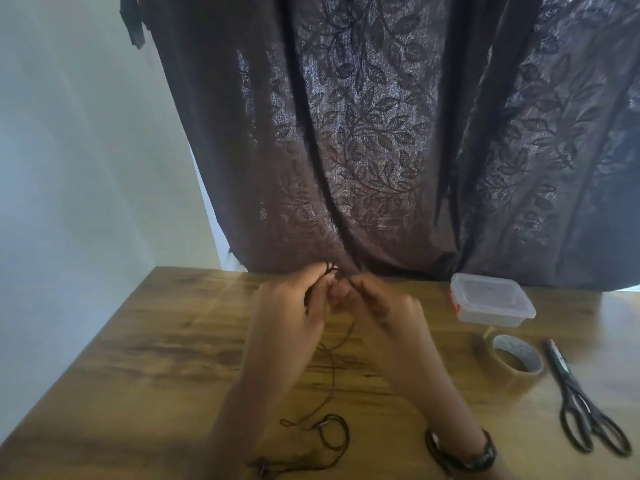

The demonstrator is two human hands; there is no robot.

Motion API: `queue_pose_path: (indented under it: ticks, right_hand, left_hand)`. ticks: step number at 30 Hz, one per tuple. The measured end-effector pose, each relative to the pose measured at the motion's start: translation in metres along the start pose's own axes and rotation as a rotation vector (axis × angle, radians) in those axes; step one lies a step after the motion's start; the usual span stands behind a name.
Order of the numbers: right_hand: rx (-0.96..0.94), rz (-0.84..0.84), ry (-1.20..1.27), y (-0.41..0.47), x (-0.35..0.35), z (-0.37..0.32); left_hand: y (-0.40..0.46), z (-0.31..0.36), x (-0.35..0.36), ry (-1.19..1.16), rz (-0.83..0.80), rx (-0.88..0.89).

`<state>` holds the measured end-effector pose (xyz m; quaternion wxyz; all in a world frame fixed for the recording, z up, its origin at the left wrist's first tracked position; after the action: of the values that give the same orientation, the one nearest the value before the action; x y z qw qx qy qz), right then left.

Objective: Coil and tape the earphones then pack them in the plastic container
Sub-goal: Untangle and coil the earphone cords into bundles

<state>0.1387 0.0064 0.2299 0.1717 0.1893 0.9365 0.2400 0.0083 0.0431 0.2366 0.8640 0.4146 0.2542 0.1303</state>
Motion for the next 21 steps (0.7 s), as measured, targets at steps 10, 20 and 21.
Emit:
queue_pose_path:
  ticks: [10, 20, 21]
  right_hand:
    - [0.078, -0.155, 0.215, 0.029, -0.009, 0.022]
    - [-0.151, -0.226, -0.123, -0.02, 0.015, 0.021]
    - [-0.185, -0.222, -0.166, -0.019, 0.012, 0.02]
  left_hand:
    - [0.005, 0.002, -0.003, -1.183, -0.355, -0.752]
    - [-0.001, -0.009, 0.014, -0.919, -0.01, -0.542]
    - [-0.001, -0.011, 0.014, -0.847, -0.005, -0.489]
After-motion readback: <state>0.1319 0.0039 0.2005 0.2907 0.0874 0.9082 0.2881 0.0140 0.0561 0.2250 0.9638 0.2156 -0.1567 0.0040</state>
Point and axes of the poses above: each hand's wrist, its own y-axis towards the middle knuckle, its own x-axis out of the palm, z = x × y, the point moved 2 cm from there along y, towards the middle knuckle, and after that the axes turned 13 degrees about z, right-handed, at the moved point
